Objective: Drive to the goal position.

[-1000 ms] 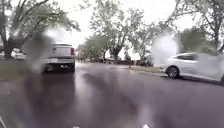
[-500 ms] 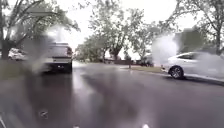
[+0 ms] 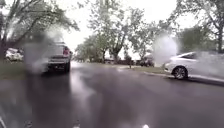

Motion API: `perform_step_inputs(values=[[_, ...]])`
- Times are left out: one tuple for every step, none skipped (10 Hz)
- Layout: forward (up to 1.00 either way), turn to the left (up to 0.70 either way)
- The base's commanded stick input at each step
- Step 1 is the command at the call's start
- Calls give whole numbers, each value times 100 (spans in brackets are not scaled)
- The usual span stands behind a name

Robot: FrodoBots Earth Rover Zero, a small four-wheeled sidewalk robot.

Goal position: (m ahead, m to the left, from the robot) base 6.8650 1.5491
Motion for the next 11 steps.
perform_step_inputs(values=[[70,0],[70,0],[70,0],[70,0],[70,0],[70,0],[70,21],[70,35],[70,35],[70,6],[70,0]])
